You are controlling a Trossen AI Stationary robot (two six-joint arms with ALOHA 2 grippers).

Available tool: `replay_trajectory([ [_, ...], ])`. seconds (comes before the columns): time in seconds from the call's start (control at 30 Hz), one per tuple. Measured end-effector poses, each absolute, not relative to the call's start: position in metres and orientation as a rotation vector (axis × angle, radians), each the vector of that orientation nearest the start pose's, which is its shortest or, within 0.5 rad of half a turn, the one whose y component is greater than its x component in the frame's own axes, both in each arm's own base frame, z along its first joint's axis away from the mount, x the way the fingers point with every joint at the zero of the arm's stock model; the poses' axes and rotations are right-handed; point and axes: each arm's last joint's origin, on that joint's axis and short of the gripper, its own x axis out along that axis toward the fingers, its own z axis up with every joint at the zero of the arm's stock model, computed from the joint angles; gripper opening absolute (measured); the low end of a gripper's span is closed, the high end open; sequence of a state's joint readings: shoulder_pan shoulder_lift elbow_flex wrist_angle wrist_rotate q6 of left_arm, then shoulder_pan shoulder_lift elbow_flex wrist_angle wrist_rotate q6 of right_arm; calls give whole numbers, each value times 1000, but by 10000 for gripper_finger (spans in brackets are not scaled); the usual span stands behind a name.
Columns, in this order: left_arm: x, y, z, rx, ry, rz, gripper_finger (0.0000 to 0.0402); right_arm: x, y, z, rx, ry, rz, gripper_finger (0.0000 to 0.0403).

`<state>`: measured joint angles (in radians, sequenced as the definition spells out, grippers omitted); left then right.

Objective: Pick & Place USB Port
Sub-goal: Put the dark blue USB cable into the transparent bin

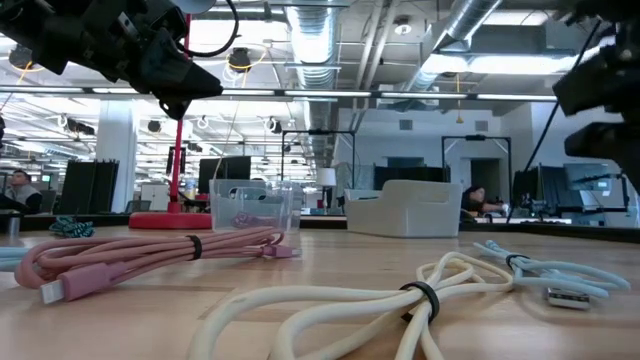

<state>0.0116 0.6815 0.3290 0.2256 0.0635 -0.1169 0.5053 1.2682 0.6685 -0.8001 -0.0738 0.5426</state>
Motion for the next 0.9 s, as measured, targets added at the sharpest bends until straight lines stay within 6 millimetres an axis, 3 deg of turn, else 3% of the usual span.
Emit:
replay_trajectory([
  [0.2, 161, 0, 229, -122, 130, -44, 57, 172, 102, 158, 106, 1519, 81, 203],
  [0.57, 161, 0, 229, -115, 129, -45, 57, 183, 110, 150, 126, 1460, 119, 167],
  [0.73, 161, 0, 229, -115, 129, -45, 57, 183, 110, 151, 126, 1459, 120, 114],
  [0.9, 161, 0, 229, -115, 129, -45, 57, 183, 110, 151, 116, 1457, 130, 31],
])
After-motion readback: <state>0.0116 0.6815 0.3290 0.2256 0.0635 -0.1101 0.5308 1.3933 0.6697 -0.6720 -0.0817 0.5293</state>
